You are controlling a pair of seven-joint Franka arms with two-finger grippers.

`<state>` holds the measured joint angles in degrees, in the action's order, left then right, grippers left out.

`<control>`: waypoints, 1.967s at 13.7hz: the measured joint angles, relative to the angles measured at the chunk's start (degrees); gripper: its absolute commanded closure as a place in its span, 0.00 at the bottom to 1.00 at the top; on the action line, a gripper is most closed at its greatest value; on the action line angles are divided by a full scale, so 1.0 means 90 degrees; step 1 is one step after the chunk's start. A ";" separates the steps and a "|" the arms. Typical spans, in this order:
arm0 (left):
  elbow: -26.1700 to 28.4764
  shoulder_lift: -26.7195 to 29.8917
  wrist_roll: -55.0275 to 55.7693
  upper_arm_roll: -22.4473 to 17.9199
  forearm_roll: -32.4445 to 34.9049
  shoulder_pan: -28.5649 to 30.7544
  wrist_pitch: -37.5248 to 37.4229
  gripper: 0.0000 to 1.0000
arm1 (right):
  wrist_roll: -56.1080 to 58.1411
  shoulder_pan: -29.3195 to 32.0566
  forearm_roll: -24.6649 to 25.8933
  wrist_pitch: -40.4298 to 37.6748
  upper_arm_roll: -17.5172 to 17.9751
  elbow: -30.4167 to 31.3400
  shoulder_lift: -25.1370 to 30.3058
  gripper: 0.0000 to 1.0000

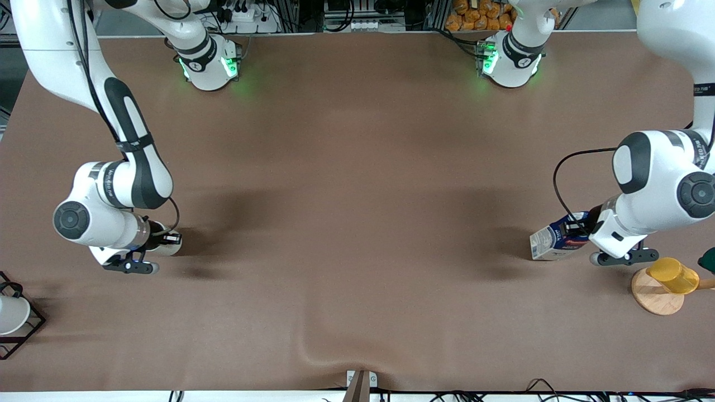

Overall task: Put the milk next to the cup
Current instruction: 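Carry the mug with the right gripper toward the table middle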

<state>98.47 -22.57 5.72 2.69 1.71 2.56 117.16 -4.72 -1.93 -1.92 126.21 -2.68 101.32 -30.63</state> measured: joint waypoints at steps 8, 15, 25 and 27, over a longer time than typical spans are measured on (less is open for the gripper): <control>-0.0109 0.0180 0.0011 -0.0006 0.0000 0.0027 -0.0108 0.71 | 0.1143 0.0301 -0.0017 -0.1326 -0.0049 -0.1274 0.0169 1.00; -0.0194 0.0223 0.0059 -0.0026 0.0000 0.0047 -0.0165 0.71 | 0.0517 -0.0295 -0.0372 -0.1594 0.0091 -0.1737 0.0137 1.00; -0.0262 0.0222 0.0133 -0.0005 0.0000 0.0021 -0.0190 0.71 | -0.0733 -0.2801 -0.0327 -0.0583 0.0122 -0.2583 -0.0551 1.00; -0.0264 0.0222 0.0134 -0.0004 0.0000 0.0021 -0.0191 0.71 | 0.0051 -0.2996 -0.0313 -0.0117 0.0119 -0.2649 -0.0709 1.00</control>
<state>96.09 -20.57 6.93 2.66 1.71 2.75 115.45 -4.26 -28.89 -4.73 125.16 -1.61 77.48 -37.01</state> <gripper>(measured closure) 0.626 0.952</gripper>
